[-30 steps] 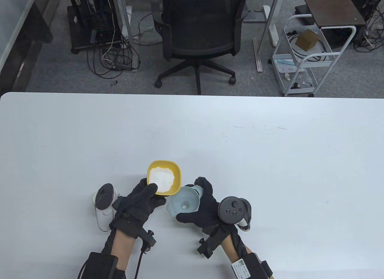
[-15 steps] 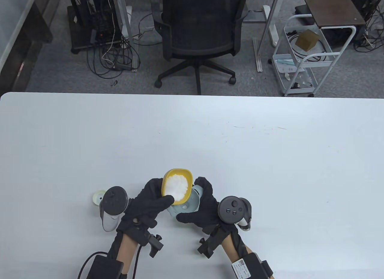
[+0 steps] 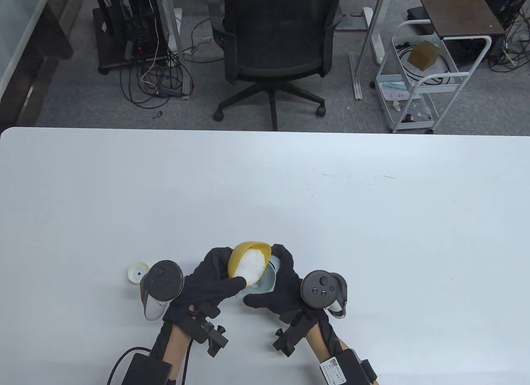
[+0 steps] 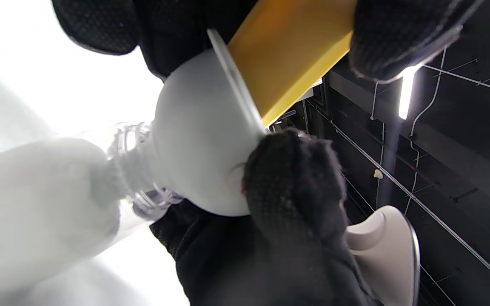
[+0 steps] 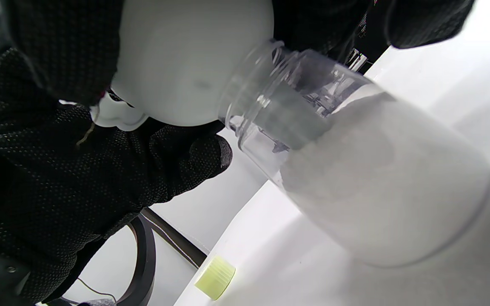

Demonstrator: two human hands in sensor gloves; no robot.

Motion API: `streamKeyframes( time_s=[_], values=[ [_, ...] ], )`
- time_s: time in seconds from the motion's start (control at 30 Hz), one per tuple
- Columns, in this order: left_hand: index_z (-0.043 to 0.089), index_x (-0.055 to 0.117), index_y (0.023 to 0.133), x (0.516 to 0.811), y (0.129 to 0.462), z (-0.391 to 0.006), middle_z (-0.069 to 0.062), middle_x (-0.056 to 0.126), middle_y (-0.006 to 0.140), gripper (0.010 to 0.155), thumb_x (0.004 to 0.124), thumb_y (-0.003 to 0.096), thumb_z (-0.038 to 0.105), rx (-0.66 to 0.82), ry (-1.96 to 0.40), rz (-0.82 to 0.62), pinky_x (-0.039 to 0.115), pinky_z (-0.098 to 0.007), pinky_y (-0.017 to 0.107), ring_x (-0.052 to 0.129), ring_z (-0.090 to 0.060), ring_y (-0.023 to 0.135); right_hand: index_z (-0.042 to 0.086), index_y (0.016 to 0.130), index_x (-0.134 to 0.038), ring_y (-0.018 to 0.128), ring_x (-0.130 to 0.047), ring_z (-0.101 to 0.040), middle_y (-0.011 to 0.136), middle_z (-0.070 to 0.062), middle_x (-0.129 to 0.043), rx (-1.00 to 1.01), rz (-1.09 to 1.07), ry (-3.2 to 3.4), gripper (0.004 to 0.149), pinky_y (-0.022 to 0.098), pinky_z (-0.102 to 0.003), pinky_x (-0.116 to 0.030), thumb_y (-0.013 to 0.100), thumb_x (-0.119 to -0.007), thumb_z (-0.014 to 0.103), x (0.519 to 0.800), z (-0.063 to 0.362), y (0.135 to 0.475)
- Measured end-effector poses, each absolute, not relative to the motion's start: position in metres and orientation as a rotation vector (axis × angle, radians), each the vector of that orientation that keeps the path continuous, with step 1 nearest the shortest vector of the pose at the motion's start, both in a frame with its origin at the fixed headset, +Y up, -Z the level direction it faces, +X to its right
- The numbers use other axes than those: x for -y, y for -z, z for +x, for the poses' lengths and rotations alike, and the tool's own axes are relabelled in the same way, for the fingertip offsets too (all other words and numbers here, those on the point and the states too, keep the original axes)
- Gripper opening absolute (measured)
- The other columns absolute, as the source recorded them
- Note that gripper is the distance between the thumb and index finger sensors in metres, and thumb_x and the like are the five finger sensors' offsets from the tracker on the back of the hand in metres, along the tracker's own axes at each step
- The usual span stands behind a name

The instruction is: Unscrew the press dispenser and pour salt into it

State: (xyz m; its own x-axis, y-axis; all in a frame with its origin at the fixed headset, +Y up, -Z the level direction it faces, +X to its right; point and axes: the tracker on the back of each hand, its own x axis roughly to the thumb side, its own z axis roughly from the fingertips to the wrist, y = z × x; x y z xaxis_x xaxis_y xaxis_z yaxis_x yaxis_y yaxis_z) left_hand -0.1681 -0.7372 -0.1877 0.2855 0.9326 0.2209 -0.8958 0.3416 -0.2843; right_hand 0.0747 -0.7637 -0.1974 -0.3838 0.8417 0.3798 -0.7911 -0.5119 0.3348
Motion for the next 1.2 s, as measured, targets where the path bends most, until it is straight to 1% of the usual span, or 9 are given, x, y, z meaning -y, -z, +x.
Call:
streamKeyframes(
  time_s=[1.2],
  values=[
    [0.012, 0.050, 0.109, 0.7357, 0.1858, -0.1644, -0.020, 0.068, 0.115, 0.087, 0.089, 0.0472, 0.060, 0.390, -1.168, -0.083, 0.071, -0.067, 0.067, 0.083, -0.049, 0.097, -0.016, 0.108, -0.006, 0.095, -0.069, -0.049, 0.109, -0.029, -0.055, -0.132, 0.626, -2.013, 0.127, 0.060, -0.078, -0.052, 0.043, -0.085, 0.059, 0.7630, 0.0749, 0.1975]
  ],
)
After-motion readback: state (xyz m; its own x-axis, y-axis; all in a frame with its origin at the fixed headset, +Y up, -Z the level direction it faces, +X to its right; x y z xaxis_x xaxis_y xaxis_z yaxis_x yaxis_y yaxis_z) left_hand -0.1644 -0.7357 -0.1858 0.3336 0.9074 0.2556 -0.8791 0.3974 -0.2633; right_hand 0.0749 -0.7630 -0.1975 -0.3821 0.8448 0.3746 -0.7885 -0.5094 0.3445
